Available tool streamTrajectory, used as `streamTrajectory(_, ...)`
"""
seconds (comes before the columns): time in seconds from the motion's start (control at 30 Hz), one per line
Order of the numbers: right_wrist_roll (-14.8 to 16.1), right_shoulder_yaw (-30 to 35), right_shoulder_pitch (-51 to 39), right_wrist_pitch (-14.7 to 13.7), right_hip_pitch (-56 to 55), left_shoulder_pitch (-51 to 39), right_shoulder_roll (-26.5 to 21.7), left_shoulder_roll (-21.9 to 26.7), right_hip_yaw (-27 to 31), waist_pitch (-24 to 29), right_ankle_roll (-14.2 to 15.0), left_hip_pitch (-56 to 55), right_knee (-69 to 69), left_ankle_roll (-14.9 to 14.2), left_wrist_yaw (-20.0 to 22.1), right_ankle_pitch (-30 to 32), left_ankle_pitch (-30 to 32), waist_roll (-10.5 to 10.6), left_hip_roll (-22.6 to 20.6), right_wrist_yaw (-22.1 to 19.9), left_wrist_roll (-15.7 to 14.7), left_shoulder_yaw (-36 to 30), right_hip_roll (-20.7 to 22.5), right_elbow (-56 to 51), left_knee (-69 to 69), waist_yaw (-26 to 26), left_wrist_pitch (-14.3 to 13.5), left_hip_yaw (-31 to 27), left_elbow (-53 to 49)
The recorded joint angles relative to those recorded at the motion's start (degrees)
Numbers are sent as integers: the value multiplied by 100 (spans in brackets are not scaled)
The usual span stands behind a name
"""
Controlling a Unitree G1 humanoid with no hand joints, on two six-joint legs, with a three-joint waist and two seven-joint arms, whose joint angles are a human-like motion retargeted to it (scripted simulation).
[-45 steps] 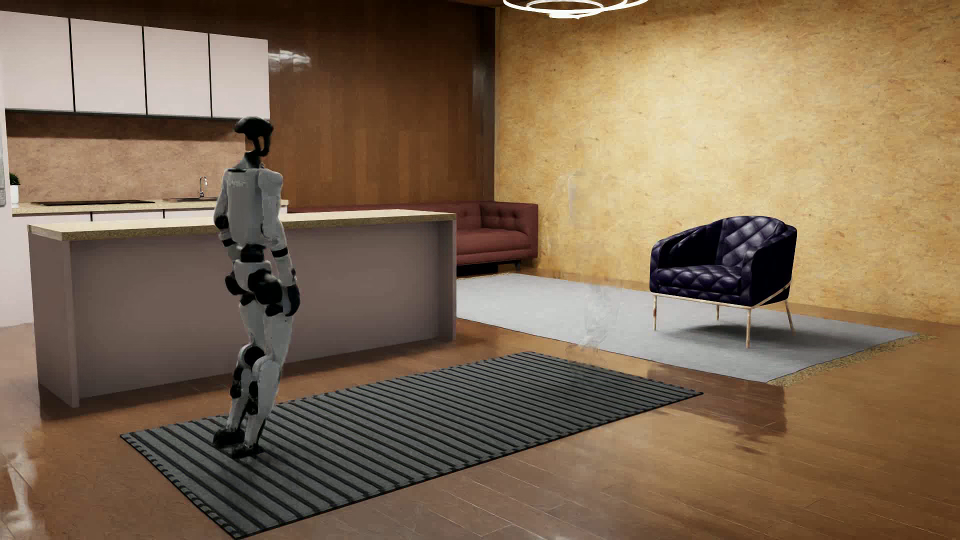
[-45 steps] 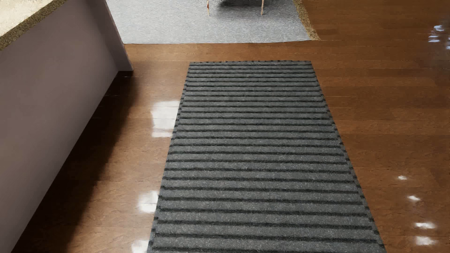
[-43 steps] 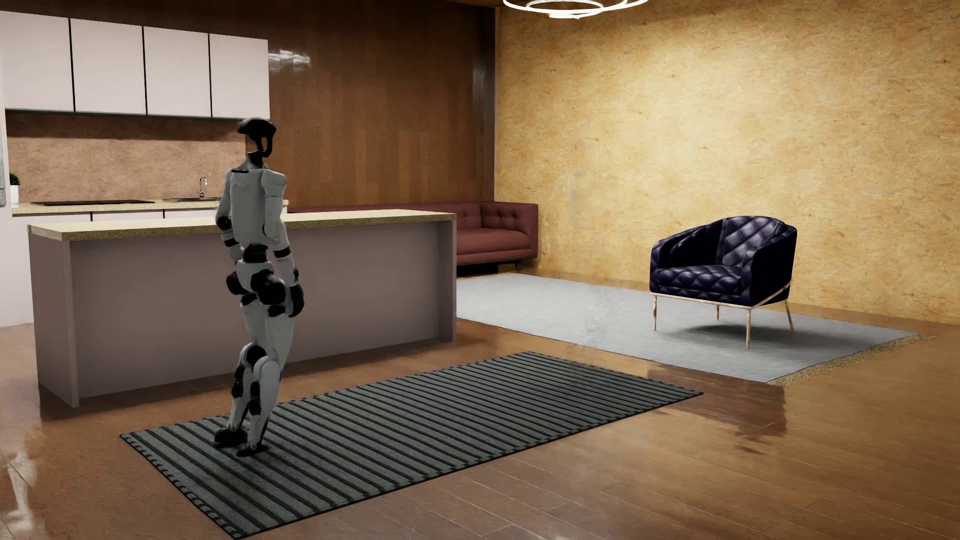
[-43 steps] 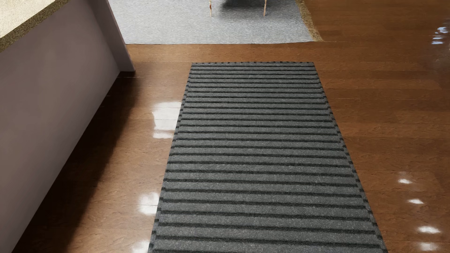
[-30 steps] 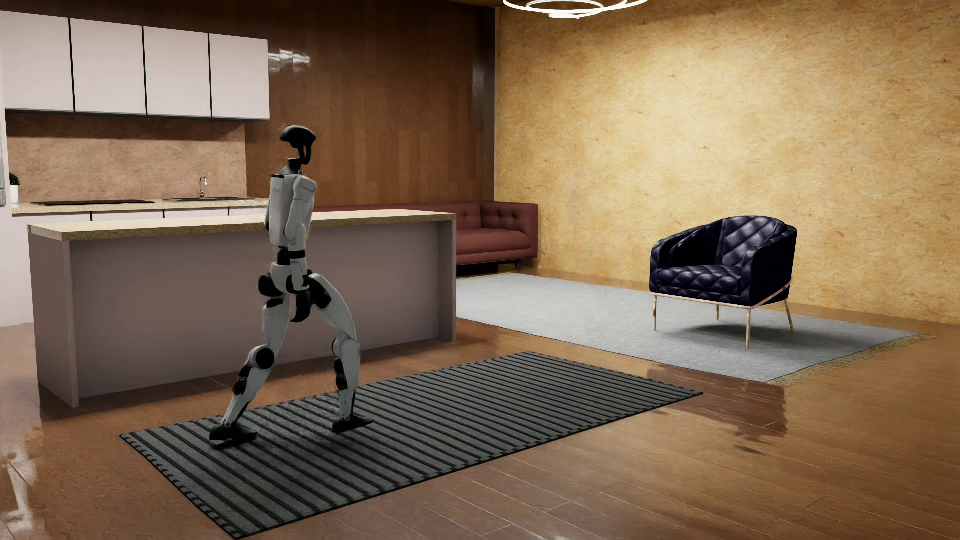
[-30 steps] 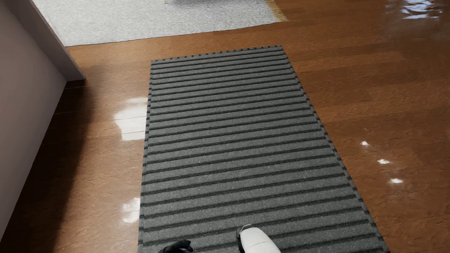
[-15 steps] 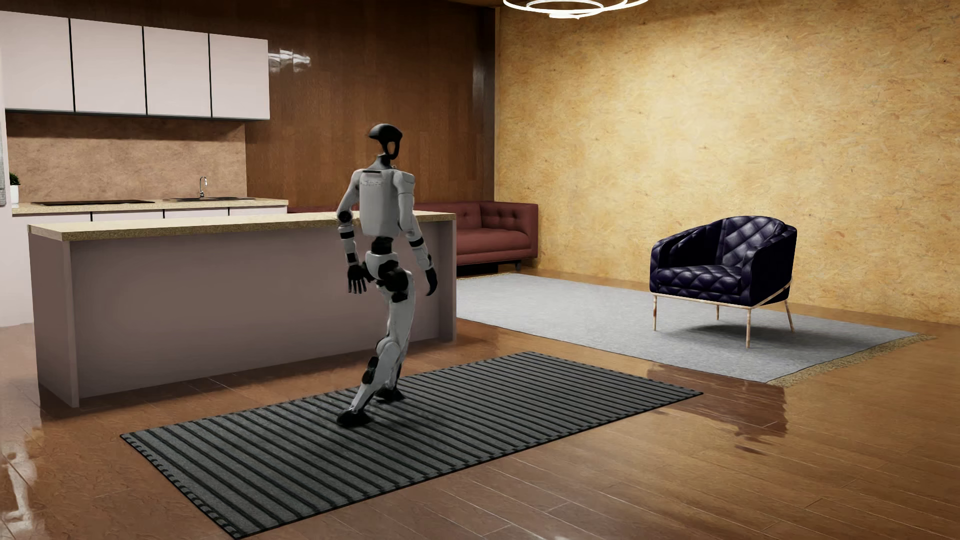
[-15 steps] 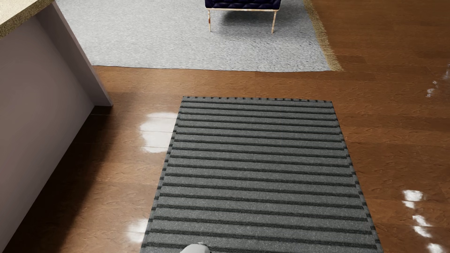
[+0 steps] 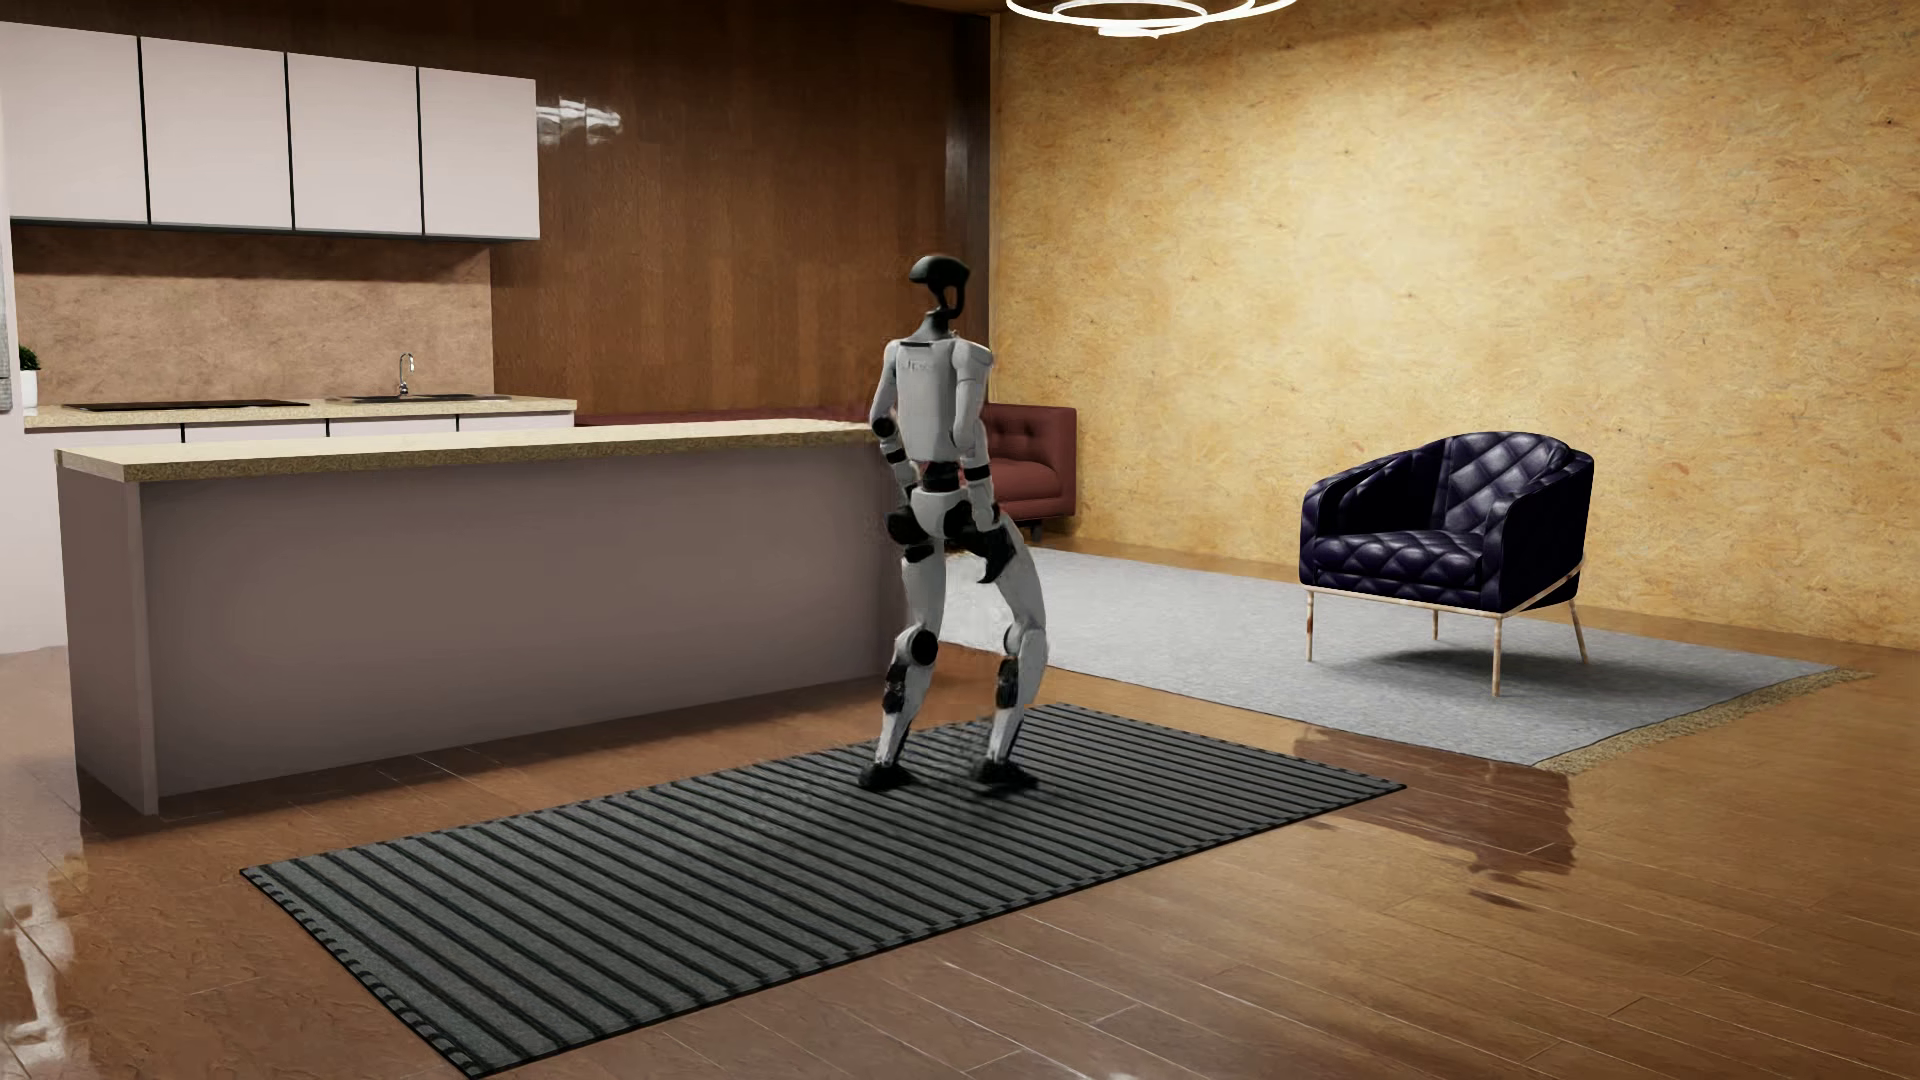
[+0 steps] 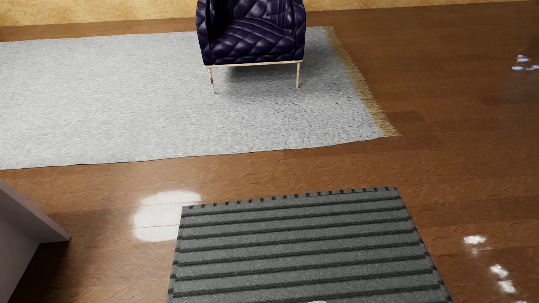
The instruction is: Move towards the leather armchair
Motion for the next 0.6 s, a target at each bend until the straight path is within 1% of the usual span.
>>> streamTrajectory(0.03,0,85,38,0,-114,-210,-27,43,0,-42,0,404,-1120,0,0,461,-433,1,6,0,0,188,-29,96,-139,-75,0,0,-66)
streamTrajectory(0.07,0,130,29,0,-301,-351,-41,82,0,-184,0,560,-1820,0,0,1006,-698,28,61,0,0,492,-45,165,-156,-239,0,0,-153)
streamTrajectory(0.1,0,104,36,0,-533,-473,-52,76,0,-269,0,743,-4192,0,0,1543,-775,79,51,0,0,737,-52,247,-151,-235,0,0,-172)
streamTrajectory(0.13,0,198,29,0,-765,-533,-79,170,0,-274,0,905,-2264,0,0,1082,-633,117,172,0,0,778,-52,240,-26,-387,0,0,-319)
streamTrajectory(0.17,0,300,-13,0,-869,-413,-95,174,0,-204,0,1149,-1733,0,0,1141,-286,209,346,0,0,1095,115,319,215,-548,0,0,-472)
streamTrajectory(0.2,0,330,-11,0,-987,-291,-89,67,0,-296,0,1077,-1223,0,0,1430,444,318,512,0,0,1252,236,429,810,-655,0,0,-385)
streamTrajectory(0.23,0,315,-29,0,-813,-106,-79,-117,0,-259,0,863,-755,0,0,1226,1613,506,771,0,0,1311,524,575,1845,-684,0,0,-201)
streamTrajectory(0.27,0,214,-106,0,-602,55,-38,-183,0,-264,0,191,-678,0,0,916,2544,486,739,0,0,1226,719,616,3319,-550,0,0,-112)
streamTrajectory(0.3,0,46,-131,0,-192,118,-2,-258,0,-142,0,-497,-741,0,0,634,2553,519,846,0,0,1064,947,488,4796,-421,0,0,13)
streamTrajectory(0.33,0,102,-221,0,354,129,-9,-260,0,-40,0,-1170,-948,0,0,501,2197,436,821,0,0,658,889,309,5612,-202,0,0,108)
streamTrajectory(0.37,0,81,-267,0,818,276,6,-375,0,-31,0,-1778,-1176,0,0,440,2123,256,661,0,0,657,762,69,5657,140,0,0,244)
streamTrajectory(0.4,0,134,-391,0,1208,542,-15,-243,0,27,0,-2278,-1410,0,0,359,2321,110,622,0,0,523,737,-178,5058,548,0,0,-73)
streamTrajectory(0.43,0,145,-498,0,1688,576,-94,-334,0,77,0,-2570,-1614,0,0,277,2821,45,542,0,0,227,611,-396,3882,834,0,0,442)
streamTrajectory(0.47,0,1,-561,0,2019,754,-107,-391,0,-1,0,-2904,-1854,0,0,173,3072,9,545,0,0,448,616,-655,2539,1101,0,0,594)
streamTrajectory(0.5,0,-100,-603,0,2495,887,-153,-388,0,-53,0,-2972,-2084,0,0,-10,2479,-6,482,0,0,475,600,-872,1143,1262,0,0,744)
streamTrajectory(0.53,0,-296,-672,0,2847,985,-224,-352,0,-154,0,-2958,-2258,0,0,-253,467,65,436,0,0,307,708,-1080,407,1345,0,0,768)
streamTrajectory(0.57,0,-469,-698,0,3043,1114,-306,-291,0,-300,0,-3081,-2262,0,0,-581,2088,101,481,0,0,179,741,-1229,-1634,1403,0,0,770)
streamTrajectory(0.6,0,-624,-731,0,3215,1229,-341,-262,0,-346,0,-3193,-2239,0,0,-791,2308,144,481,0,0,54,826,-1230,-1799,1474,0,0,829)
